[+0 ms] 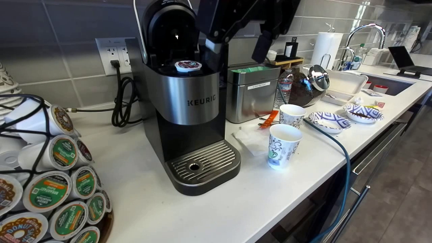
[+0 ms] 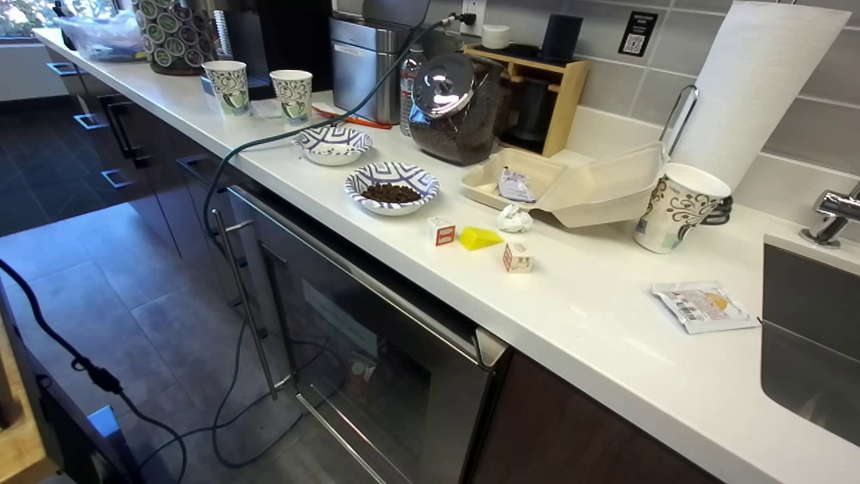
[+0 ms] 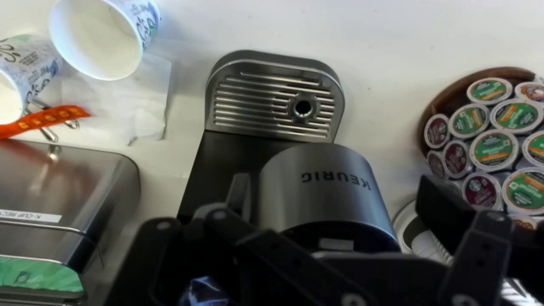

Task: Remove the white object from the coffee machine

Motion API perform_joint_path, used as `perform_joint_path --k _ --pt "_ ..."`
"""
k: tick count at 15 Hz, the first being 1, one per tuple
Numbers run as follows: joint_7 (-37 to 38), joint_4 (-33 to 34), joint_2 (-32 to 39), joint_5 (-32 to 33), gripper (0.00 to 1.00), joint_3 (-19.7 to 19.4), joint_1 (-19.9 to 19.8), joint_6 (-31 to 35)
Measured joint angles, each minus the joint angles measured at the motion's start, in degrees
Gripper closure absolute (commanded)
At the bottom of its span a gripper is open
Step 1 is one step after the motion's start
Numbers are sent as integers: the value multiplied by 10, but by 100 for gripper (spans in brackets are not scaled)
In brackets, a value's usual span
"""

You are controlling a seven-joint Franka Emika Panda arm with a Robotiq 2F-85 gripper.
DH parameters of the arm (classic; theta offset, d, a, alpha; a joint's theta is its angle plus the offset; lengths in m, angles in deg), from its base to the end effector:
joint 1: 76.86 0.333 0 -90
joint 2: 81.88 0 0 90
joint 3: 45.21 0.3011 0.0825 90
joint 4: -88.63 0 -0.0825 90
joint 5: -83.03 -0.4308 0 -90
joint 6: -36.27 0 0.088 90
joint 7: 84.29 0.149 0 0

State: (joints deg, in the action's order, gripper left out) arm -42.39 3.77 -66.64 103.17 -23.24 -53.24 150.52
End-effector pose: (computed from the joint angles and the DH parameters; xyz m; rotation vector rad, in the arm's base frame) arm 0.5440 0.4700 0.4996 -3.0749 -0.2168 -0.5586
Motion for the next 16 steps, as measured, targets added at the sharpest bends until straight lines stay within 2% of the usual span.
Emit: perform_joint_path --k 6,16 --pt "31 26 18 50 0 -43 60 34" --pt "81 149 120 69 0 -117 107 33"
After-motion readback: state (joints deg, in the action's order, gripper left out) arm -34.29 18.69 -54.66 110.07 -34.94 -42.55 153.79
